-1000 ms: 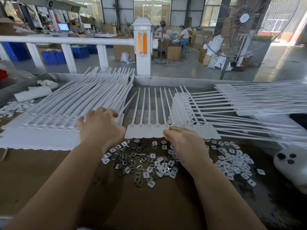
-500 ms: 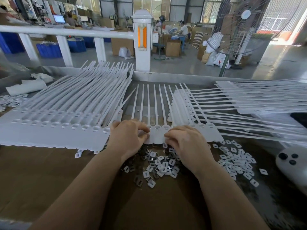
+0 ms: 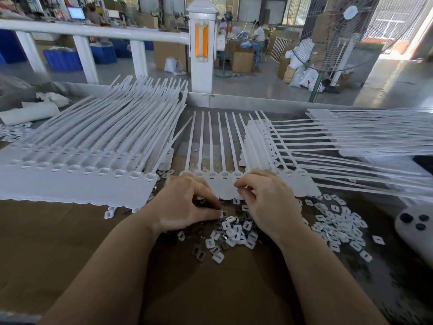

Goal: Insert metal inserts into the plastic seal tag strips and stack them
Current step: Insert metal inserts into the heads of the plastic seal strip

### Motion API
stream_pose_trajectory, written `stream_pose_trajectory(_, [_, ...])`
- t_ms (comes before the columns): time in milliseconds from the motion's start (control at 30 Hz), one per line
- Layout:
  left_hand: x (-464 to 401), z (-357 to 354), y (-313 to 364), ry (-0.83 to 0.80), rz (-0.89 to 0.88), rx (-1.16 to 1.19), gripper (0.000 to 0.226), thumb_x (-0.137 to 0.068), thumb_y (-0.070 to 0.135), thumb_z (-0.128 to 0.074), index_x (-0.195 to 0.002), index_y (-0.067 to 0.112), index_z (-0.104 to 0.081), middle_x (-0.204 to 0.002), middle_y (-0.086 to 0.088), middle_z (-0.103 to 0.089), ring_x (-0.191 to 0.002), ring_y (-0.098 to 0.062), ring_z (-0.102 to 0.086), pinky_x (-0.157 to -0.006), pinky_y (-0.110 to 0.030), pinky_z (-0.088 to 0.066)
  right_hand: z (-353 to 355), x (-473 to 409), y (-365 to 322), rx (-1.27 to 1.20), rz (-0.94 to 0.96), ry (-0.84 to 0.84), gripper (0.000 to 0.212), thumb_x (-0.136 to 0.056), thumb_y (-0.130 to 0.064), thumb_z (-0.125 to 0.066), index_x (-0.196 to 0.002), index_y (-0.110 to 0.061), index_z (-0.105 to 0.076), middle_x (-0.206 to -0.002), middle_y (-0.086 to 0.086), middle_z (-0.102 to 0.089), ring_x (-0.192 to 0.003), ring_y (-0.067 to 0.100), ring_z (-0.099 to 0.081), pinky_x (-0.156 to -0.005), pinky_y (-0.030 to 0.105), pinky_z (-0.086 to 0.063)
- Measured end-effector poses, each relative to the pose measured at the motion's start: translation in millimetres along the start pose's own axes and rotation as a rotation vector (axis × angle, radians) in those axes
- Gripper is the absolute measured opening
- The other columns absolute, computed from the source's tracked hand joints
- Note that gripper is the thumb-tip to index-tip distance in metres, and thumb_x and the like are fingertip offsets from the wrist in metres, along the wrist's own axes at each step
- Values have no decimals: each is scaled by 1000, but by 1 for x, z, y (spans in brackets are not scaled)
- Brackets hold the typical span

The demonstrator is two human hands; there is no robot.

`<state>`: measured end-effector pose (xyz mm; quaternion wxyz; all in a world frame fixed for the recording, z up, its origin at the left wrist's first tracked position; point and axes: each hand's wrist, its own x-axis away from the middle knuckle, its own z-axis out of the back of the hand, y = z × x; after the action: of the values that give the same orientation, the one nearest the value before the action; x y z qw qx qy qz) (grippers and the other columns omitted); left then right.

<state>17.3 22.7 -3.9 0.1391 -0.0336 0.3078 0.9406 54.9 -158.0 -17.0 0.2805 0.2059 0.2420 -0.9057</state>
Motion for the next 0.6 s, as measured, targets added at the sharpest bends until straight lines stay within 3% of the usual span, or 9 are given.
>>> stream_pose_trajectory(100, [0,0,1,-19,0,25,8,-71,45,-72,-72,48,-65,-84,23,-60,-91,3,-45,-96,-40,-34,0,0,0,-8,-1,-18,10,-82,-7,-66,-89,-11,-72,-90,2,-69,-90,19,-60,-81,25,-42])
stream_pose_trajectory(167, [1,0,1,-25,-5,50,9,-72,40,-74,-73,46,-66,-84,21,-61,-91,3,-47,-94,-33,-36,0,0,0,-5,7,-61,15,-85,-11,-64,-98,-14,-72,-100,1,-69,-99,18,-59,-90,28,-42])
stream_pose_trajectory(300, [0,-2,0,67,26,125,14,-73,27,-76,-72,38,-68,-77,19,-63,-79,1,-53,-73,-10,-38,1,1,1,31,35,-124,19,-91,-24,-57,-105,-22,-70,-112,-7,-66,-111,12,-53,-99,32,-36])
stream_pose_trajectory(500, [-3,-4,-4,286,122,292,17,-77,15,-73,-74,30,-68,-76,14,-68,-73,3,-58,-66,-2,-40,5,0,3,110,-10,-129,20,-92,-29,-54,-102,-24,-71,-108,-9,-66,-106,11,-53,-98,31,-35])
stream_pose_trajectory(600, [-4,-6,-9,368,207,270,17,-79,17,-72,-75,33,-66,-77,16,-67,-72,1,-59,-65,-7,-43,6,1,1,76,-6,-107,15,-88,-24,-61,-97,-22,-72,-103,-8,-67,-103,11,-54,-97,30,-36])
